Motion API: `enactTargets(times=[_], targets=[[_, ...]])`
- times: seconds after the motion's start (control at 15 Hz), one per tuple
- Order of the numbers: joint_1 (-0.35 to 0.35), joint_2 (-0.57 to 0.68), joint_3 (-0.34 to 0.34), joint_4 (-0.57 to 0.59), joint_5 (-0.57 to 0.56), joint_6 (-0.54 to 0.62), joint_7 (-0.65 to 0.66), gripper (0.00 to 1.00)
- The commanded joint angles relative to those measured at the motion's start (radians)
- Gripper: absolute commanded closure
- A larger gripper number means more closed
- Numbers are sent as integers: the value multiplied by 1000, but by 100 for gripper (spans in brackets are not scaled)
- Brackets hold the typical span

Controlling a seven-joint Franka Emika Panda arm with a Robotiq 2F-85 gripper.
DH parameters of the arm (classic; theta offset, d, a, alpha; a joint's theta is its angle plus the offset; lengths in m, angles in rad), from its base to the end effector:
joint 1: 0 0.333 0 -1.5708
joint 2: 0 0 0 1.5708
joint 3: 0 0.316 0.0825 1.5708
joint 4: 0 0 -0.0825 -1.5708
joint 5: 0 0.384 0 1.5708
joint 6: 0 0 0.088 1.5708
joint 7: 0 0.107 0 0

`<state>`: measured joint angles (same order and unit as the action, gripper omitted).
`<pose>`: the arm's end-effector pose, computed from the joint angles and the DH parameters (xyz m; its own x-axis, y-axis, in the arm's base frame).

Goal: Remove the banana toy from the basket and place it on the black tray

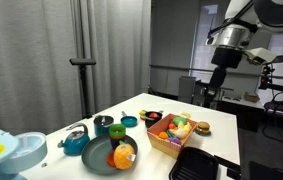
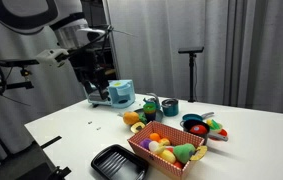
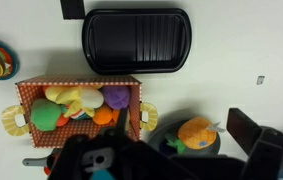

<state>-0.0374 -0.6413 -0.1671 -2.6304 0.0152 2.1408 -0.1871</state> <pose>0.3581 -0.0743 0.4595 0.9869 -0.0061 0.1615 0.0077 -0.9964 -0.0847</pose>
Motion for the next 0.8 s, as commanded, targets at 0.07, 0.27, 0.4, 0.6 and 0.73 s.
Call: enactTargets(times=[0.07, 0.27, 0.4, 0.6, 0.73], targets=[[-8, 2, 8, 2, 6, -3, -5, 0], [-8, 2, 8, 2, 6, -3, -5, 0], [-8, 2, 8, 2, 6, -3, -5, 0], [-8, 2, 8, 2, 6, -3, -5, 0], [-17, 17, 3, 20, 5, 0, 5, 0]])
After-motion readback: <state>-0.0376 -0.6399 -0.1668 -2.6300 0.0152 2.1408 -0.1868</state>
